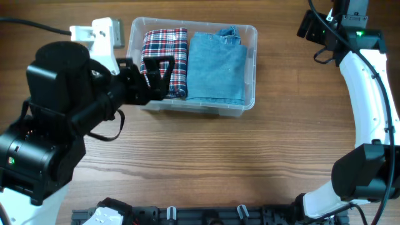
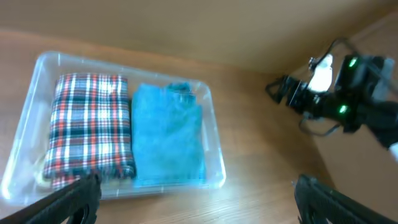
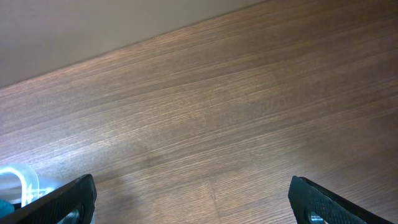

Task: Pack container
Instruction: 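Release the denim and raise the left gripper out of the bin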

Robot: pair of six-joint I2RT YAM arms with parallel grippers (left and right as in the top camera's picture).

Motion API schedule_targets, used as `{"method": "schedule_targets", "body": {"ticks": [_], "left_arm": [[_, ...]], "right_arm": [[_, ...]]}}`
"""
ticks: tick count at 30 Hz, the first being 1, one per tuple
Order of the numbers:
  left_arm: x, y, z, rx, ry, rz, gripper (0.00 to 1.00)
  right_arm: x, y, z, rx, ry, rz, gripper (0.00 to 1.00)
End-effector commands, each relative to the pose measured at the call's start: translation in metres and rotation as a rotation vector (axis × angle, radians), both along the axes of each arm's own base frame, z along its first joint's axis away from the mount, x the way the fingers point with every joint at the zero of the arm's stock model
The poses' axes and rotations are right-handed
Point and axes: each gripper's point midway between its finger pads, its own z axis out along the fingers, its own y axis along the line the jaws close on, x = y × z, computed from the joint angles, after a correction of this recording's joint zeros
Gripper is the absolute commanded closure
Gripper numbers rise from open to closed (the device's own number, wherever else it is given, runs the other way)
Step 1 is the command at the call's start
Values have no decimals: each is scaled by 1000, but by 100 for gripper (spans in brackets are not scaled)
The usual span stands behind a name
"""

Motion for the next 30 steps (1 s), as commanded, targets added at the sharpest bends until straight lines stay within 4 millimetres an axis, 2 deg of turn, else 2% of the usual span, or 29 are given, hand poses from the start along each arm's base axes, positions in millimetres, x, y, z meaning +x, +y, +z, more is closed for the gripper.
{"method": "schedule_targets", "body": {"ticks": [1,5,10,14,22,26,30], "left_arm": [[-15,3,-20,25,97,-16,0],[-30,11,-42,68,196,-7,0],[-39,24,-54,62,150,30,0],[-53,47,-97,55,148,102,0],[-53,70,-143,-19,-97,202,0],[-52,83,-150,-38,-191,258,0],[-53,94,-145,-57,-301,304,0]], "right_arm": [[1,0,-9,14,16,-9,0],[1,0,-9,14,16,-9,0],[1,0,-9,14,16,-9,0],[1,0,-9,14,16,-9,0],[1,0,-9,14,16,-9,0],[1,0,-9,14,16,-9,0],[1,0,-9,14,16,-9,0]]}}
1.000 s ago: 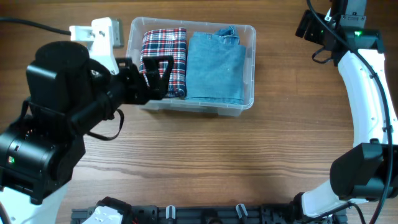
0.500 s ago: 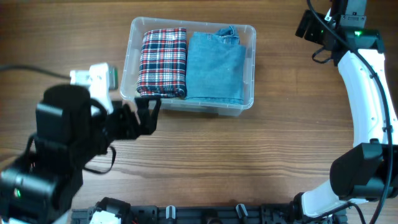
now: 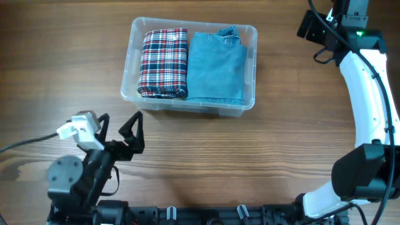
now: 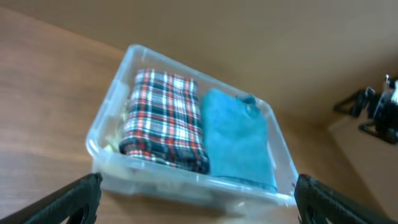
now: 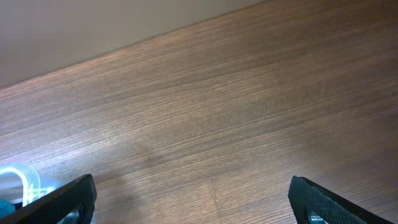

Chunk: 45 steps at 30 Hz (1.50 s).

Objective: Pack container

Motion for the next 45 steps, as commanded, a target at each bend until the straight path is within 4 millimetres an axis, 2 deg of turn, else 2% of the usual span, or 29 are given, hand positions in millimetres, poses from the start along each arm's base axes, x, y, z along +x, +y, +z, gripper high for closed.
{"method": "schedule_targets", "body": {"ticks": [1,5,10,12,19,24,27,34,37,45], "left_arm": [[-3,8,4,-1,-107,36,0],[1,8,14,-17,-260,35,0],[9,7,-4,-25,-331,33,0],[11,7,-2,-29,-386,33,0],[3,8,-1,-38,-527,38,0],[-4,12,9,-38,-640,54,0],[-2,18,7,-39,-639,91,0],[11,33,-30,-25,-552,172,0],[14,35,-37,-19,-520,183,0],[22,42,-86,6,-318,219,0]], "right_arm": [[1,0,-9,12,16,-11,0],[1,0,-9,12,16,-11,0],[1,0,-9,12,16,-11,0],[1,0,-9,12,16,-11,0],[1,0,-9,12,16,-11,0],[1,0,-9,12,16,-11,0],[1,0,-9,12,16,-11,0],[1,0,-9,12,16,-11,0],[1,0,-9,12,16,-11,0],[1,0,-9,12,16,-11,0]]}}
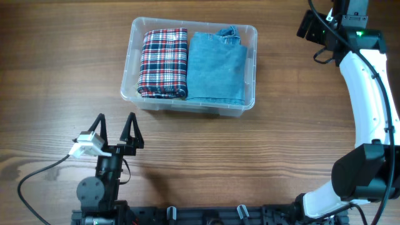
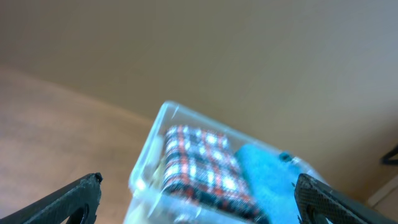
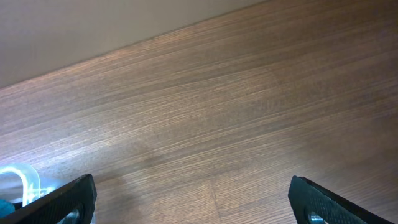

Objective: Pack container

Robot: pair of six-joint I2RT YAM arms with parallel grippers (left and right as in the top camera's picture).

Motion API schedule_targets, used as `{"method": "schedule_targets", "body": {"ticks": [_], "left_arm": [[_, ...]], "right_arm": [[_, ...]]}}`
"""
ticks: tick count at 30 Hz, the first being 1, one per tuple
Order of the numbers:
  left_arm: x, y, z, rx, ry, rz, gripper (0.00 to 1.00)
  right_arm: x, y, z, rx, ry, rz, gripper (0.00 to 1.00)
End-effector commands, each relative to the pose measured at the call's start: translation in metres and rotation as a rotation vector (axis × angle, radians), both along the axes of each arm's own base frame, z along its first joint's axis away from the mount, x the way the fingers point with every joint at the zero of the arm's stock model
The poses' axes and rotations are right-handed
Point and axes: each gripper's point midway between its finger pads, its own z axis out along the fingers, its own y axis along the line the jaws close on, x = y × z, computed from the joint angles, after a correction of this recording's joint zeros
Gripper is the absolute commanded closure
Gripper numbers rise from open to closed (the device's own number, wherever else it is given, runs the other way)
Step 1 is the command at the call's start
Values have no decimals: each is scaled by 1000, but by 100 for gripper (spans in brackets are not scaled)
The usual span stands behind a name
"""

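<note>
A clear plastic container (image 1: 131, 39) stands at the back middle of the table. Inside lie a folded plaid cloth (image 1: 164, 54) on the left and a folded blue cloth (image 1: 217, 59) on the right. The left wrist view shows the container (image 2: 144, 171) ahead, blurred, with the plaid cloth (image 2: 199, 165) and blue cloth (image 2: 267, 180) in it. My left gripper (image 1: 115, 127) is open and empty, low at the front left, well short of the container. My right gripper (image 3: 193, 202) is open and empty over bare wood at the far right back.
The right arm (image 1: 369, 94) runs along the table's right side. A black rail (image 1: 206, 215) lies along the front edge. A corner of the container (image 3: 18, 180) shows at the lower left of the right wrist view.
My left arm has drawn further back toward the front edge and sits lower; its wrist view now looks more level at the container. The right arm and the cloths have not moved.
At first my left gripper was open right at the container's left front, both cloths lying folded inside. Then it stood open at the front left of the table. Now it is folded down near the front edge. The right arm stayed still throughout.
</note>
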Motion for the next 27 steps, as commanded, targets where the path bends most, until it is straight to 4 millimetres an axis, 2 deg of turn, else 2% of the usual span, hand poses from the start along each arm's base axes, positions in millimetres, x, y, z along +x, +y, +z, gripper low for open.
{"method": "schedule_targets", "body": {"ticks": [1,3,6,8,13,27], "left_arm": [[1,6,-18,7,70,31,0],[1,6,-33,9,128,31,0],[0,3,-41,60,160,19,0],[0,-3,-41,154,148,-14,0],[-1,-8,-40,247,133,-42,0],[-1,-7,-40,268,131,-41,0]], "right_arm": [[1,0,-9,12,16,-11,0],[1,0,-9,12,16,-11,0],[1,0,-9,12,16,-11,0],[1,0,-9,12,16,-11,0],[1,0,-9,12,16,-11,0],[1,0,-9,12,16,-11,0]]}}
